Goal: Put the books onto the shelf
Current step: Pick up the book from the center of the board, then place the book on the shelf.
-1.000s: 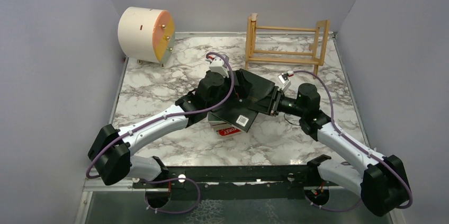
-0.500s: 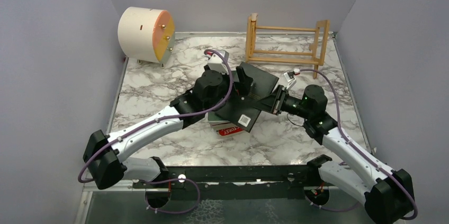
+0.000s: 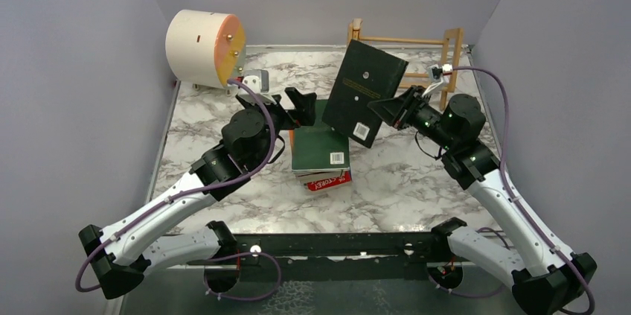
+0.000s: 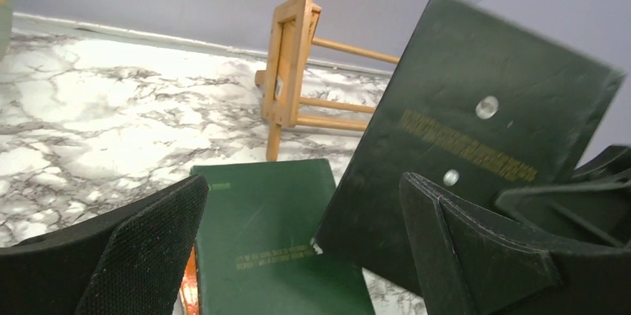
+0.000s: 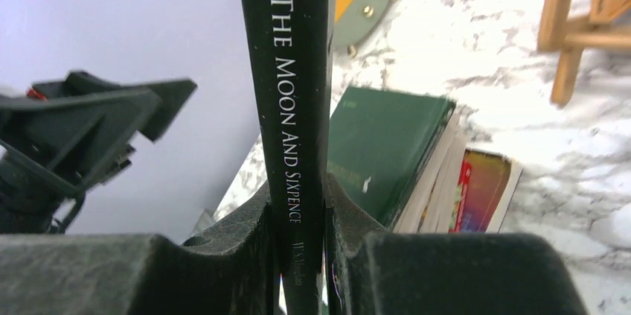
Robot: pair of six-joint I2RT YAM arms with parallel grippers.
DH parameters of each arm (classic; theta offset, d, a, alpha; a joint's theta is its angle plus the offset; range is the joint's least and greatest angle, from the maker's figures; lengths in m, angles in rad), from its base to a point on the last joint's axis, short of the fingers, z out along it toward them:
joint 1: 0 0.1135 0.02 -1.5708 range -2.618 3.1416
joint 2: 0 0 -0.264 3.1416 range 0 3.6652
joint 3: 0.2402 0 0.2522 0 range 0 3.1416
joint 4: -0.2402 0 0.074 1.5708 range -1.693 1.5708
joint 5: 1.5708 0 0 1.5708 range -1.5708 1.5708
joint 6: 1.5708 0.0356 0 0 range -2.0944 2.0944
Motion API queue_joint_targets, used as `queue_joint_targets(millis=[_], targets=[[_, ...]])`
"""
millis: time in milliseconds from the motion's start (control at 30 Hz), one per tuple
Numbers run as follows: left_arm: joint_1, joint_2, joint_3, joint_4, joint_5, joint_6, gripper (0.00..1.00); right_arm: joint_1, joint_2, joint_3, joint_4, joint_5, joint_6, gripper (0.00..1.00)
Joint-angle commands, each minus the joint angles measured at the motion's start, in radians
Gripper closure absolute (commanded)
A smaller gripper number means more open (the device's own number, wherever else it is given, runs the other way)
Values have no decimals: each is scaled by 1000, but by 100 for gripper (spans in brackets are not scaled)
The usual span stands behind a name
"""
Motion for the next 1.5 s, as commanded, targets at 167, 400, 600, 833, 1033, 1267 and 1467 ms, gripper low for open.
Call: queue_joint_targets(millis=[167,400,600,833,1033,1267,1467], targets=[[-2,-13,-56,-32,-36,5,1,1,62,169,108,275,-154,99],[-1,-25,-107,24,-1,-7,1,1,170,276,139,532,-313,99],[-1,-4,-121,45,5,-6,1,1,303,338,212,678,-432,99],[-1,21,-140,72,-3,4,1,1,507,430,309,801,-580,99],[-2,38,-144,97,4,5,1,1,667,523,376,841,-667,99],[-1,40,-150,111,-14,20,1,1,834,626,406,841,-713,99],[0,38,-147,98,-38,35,1,1,948,706,408,841,-730,99]])
